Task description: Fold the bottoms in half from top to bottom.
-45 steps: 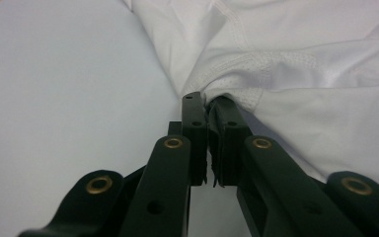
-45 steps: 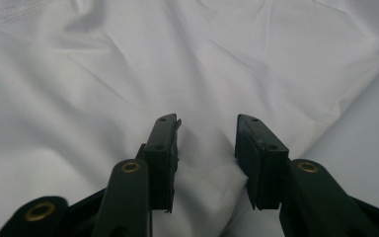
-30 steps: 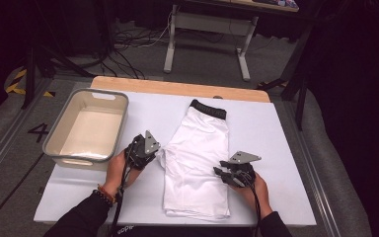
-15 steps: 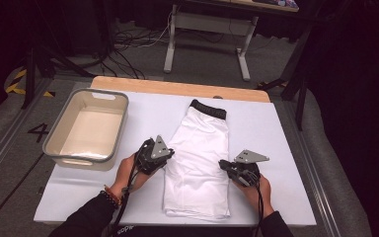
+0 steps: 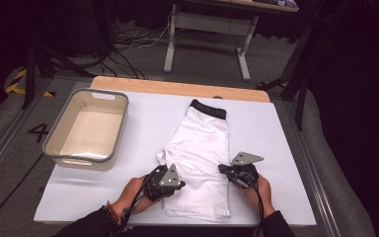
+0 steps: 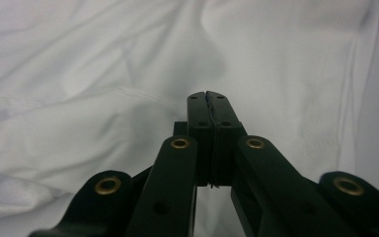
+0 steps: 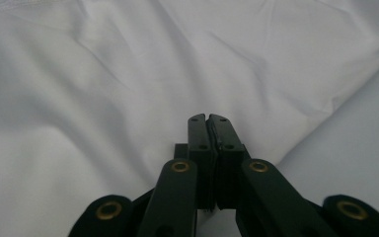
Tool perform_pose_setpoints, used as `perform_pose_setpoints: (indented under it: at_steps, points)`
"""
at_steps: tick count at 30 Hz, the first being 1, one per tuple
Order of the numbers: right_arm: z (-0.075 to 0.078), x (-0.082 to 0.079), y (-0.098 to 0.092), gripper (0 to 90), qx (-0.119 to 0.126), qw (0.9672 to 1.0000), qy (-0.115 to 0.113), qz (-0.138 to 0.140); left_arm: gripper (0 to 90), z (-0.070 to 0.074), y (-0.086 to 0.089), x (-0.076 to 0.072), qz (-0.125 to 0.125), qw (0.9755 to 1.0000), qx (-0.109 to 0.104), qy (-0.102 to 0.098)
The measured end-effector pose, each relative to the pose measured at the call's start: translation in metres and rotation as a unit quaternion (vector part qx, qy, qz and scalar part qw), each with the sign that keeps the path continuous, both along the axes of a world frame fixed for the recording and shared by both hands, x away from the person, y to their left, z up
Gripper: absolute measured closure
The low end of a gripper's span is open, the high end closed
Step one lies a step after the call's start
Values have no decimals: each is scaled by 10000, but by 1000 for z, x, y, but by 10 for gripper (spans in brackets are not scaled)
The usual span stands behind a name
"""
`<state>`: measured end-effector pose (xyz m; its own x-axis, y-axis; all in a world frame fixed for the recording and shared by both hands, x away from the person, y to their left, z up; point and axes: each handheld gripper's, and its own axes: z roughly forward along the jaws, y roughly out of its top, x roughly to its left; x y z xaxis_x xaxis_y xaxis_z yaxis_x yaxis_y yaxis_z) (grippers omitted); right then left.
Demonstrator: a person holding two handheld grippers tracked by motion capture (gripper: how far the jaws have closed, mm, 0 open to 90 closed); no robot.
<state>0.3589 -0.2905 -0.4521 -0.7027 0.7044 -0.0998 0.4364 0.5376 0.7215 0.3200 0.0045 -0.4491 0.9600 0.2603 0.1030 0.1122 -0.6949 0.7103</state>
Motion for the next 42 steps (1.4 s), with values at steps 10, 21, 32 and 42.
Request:
perform_pose_setpoints:
  at_steps: [10, 21, 32, 42]
  points:
    - [7, 18, -12, 900, 101, 9989, 12, -452, 895, -8, 7, -18, -373, 9982, 127, 455]
    - [20, 112, -18, 649, 500, 9857, -436, -1546, 888, -11, 13, -19, -500, 9979, 27, 415]
    - [8, 179, -20, 544, 1008, 9782, 143, -1807, 888, -12, 13, -20, -472, 9980, 1, 420]
    - [7, 198, 0, 835, 174, 9868, 216, -1597, 888, -13, 14, -22, -386, 9983, -55, 424]
